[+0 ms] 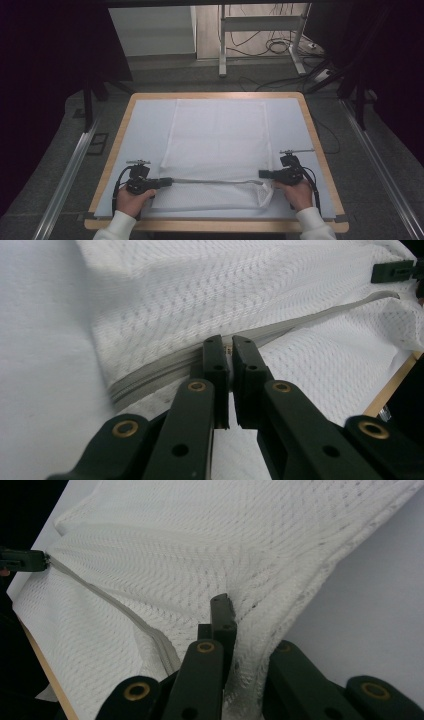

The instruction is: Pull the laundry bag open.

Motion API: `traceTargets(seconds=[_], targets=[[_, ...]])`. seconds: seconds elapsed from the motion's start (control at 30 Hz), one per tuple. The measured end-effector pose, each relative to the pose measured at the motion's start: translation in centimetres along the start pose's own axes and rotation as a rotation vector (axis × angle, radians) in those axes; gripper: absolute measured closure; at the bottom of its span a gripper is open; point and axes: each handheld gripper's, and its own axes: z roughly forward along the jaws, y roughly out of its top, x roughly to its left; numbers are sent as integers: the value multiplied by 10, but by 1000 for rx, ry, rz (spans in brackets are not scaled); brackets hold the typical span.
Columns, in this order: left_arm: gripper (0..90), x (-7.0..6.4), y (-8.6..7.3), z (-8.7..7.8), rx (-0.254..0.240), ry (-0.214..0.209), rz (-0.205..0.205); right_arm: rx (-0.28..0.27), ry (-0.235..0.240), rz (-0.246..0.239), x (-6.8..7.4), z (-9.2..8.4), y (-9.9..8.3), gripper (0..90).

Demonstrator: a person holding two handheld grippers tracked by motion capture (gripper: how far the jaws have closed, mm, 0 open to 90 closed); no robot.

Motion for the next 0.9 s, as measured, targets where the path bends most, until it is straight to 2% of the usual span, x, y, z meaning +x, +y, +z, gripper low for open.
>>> traceTargets(seconds=[0.33, 0.7, 0.9], targets=[[868, 6, -4, -9, -18, 19, -11, -1, -2, 0, -2, -1, 0, 888], [868, 20, -10, -21, -32, 29, -38, -1, 0, -7, -2, 0, 0, 889], [868, 27, -13, -26, -38, 69, -45, -1, -6, -4, -4, -1, 0, 889]])
